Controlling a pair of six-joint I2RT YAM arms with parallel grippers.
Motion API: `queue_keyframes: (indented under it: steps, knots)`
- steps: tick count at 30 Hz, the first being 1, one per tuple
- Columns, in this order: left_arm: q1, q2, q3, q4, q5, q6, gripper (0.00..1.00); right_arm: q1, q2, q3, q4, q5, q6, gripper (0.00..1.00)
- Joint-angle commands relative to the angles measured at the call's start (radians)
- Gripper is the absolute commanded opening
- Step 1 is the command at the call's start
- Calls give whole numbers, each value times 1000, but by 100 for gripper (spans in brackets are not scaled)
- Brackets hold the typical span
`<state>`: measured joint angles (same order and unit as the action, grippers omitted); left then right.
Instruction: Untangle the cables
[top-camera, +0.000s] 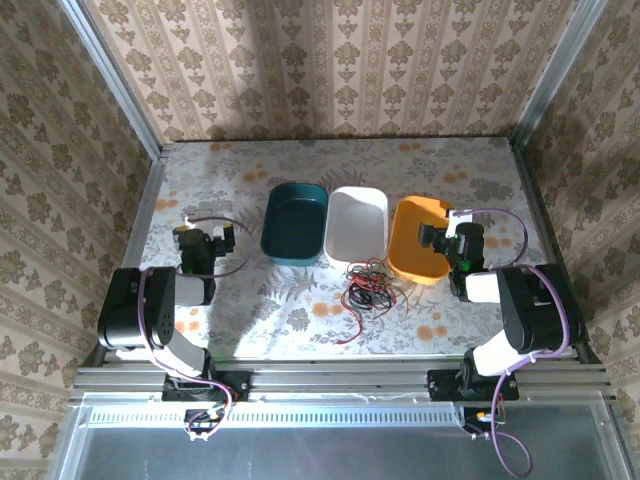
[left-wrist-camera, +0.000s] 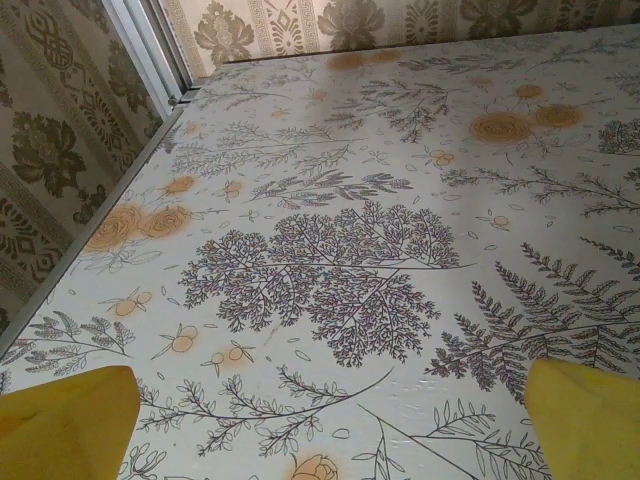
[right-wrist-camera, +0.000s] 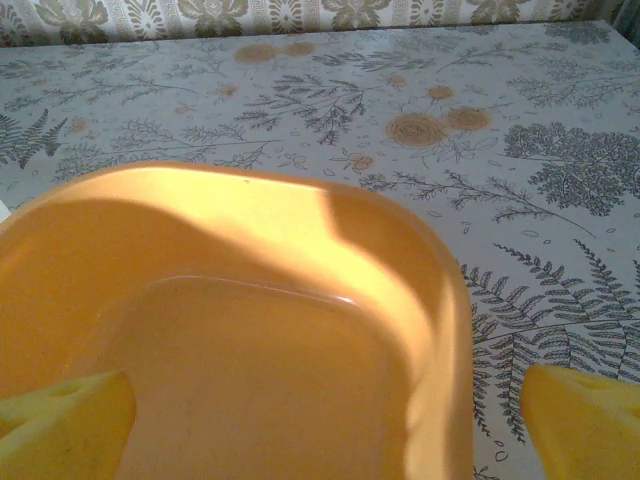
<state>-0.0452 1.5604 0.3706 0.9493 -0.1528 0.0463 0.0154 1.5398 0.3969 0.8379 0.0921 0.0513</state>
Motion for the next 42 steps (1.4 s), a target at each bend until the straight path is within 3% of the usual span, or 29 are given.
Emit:
queue_keyframes:
  steps: [1,38,41,42]
  knots:
    - [-2,1,8,7,1,15,100,-12,-12,13,9,-37,-9,100]
    - [6,0,11,0,23,11,100,-37,-12,14,7,-102,-1,100]
    - [4,-88,71,-182,57,27,100,-35,-29,23,-15,-115,-8,100]
    - [1,-138,115,-293,36,23,100,-32,-69,57,-106,-95,-2,100]
